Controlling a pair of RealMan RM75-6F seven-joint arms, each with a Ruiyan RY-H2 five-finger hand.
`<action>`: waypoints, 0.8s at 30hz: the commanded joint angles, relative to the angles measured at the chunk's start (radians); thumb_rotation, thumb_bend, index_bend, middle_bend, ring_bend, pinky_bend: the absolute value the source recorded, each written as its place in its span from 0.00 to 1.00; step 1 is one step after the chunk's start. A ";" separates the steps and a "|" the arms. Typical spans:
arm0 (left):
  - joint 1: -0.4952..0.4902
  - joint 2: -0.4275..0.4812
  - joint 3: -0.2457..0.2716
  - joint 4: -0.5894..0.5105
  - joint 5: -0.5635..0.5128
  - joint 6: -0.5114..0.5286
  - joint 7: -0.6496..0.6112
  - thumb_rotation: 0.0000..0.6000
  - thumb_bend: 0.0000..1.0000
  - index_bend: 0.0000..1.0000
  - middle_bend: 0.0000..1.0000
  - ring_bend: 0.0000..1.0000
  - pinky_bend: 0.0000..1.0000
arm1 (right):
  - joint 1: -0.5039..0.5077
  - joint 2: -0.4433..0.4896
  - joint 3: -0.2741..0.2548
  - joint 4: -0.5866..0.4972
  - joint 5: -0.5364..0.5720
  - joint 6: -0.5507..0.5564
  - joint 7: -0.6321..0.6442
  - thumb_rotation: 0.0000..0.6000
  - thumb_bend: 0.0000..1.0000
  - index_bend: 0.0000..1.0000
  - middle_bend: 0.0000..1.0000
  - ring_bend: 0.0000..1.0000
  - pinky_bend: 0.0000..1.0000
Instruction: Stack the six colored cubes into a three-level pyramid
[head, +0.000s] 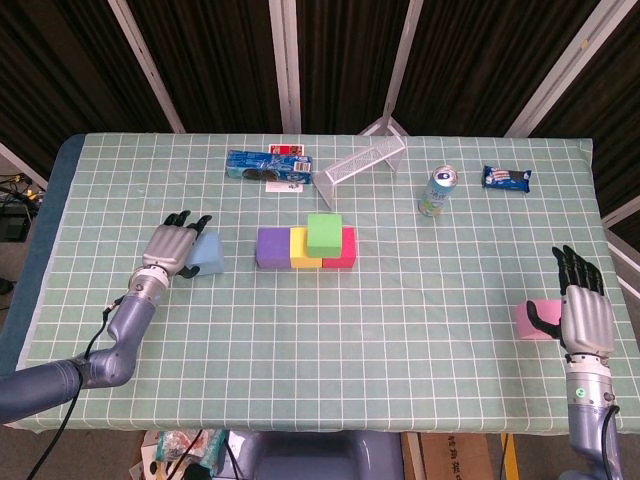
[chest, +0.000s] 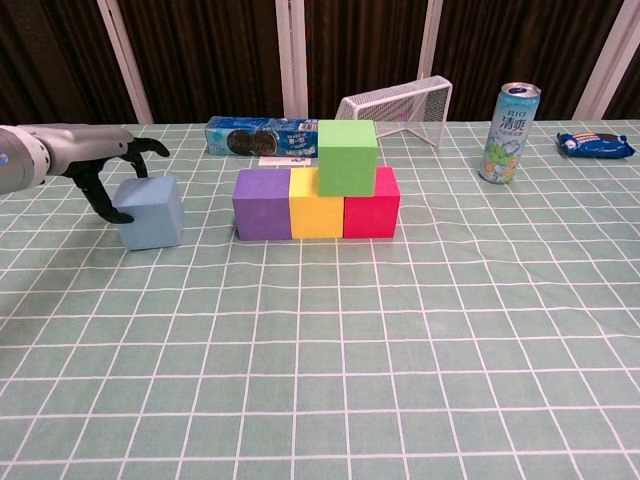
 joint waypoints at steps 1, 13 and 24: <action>0.002 -0.001 0.000 0.001 0.002 0.002 -0.002 1.00 0.42 0.02 0.31 0.01 0.10 | 0.000 0.000 -0.001 -0.001 0.001 -0.001 0.000 1.00 0.38 0.00 0.00 0.00 0.00; 0.025 0.102 -0.025 -0.143 0.050 0.072 -0.015 1.00 0.42 0.03 0.31 0.01 0.10 | 0.000 0.003 -0.001 -0.005 0.007 -0.008 0.004 1.00 0.38 0.00 0.00 0.00 0.00; 0.015 0.257 -0.075 -0.336 0.096 0.118 -0.005 1.00 0.42 0.02 0.30 0.01 0.10 | 0.004 0.001 0.002 -0.007 0.012 -0.016 0.008 1.00 0.38 0.00 0.00 0.00 0.00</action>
